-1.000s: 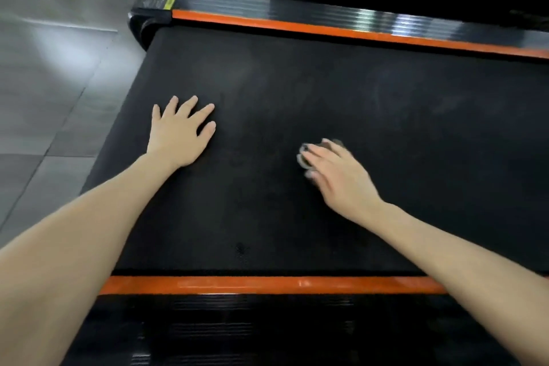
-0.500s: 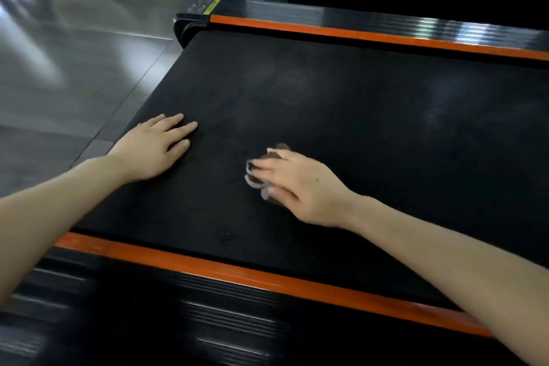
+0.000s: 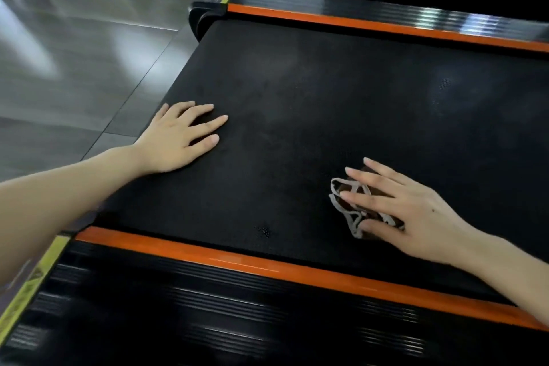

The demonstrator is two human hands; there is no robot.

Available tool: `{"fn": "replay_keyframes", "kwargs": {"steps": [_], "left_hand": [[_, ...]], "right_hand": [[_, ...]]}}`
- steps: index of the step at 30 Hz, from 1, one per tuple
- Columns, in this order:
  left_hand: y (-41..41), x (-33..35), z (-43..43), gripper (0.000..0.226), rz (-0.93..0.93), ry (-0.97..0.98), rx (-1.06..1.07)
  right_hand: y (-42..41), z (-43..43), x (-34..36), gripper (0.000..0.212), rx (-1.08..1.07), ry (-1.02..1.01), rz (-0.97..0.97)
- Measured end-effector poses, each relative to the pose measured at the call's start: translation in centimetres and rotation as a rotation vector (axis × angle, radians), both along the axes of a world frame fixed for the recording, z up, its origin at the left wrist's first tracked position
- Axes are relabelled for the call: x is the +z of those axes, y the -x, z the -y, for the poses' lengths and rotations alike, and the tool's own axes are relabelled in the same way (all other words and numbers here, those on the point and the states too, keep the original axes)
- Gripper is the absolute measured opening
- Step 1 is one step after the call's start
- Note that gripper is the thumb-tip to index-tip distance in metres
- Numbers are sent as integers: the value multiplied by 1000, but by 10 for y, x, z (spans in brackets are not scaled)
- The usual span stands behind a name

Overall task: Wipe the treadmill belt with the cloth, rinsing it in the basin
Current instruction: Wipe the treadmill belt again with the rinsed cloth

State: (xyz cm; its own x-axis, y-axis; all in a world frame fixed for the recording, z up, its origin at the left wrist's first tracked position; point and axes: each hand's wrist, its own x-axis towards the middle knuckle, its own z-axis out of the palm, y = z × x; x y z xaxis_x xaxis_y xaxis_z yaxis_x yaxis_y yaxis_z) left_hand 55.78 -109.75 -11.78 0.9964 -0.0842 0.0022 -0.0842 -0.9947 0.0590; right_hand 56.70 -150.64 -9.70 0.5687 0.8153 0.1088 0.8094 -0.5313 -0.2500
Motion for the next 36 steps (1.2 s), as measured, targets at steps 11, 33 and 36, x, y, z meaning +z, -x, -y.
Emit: {"fn": "replay_keyframes", "kwargs": {"steps": [11, 33, 36], "left_hand": [[-15, 8, -45, 80, 11, 15, -255], [-34, -10, -59, 60, -98, 553, 35], [-36, -8, -56, 60, -102, 515, 59]], "right_hand": [[45, -186, -5, 41, 296, -85, 1], [-86, -254, -1, 49, -576, -68, 135], [-44, -242, -4, 64, -460, -67, 191]]}}
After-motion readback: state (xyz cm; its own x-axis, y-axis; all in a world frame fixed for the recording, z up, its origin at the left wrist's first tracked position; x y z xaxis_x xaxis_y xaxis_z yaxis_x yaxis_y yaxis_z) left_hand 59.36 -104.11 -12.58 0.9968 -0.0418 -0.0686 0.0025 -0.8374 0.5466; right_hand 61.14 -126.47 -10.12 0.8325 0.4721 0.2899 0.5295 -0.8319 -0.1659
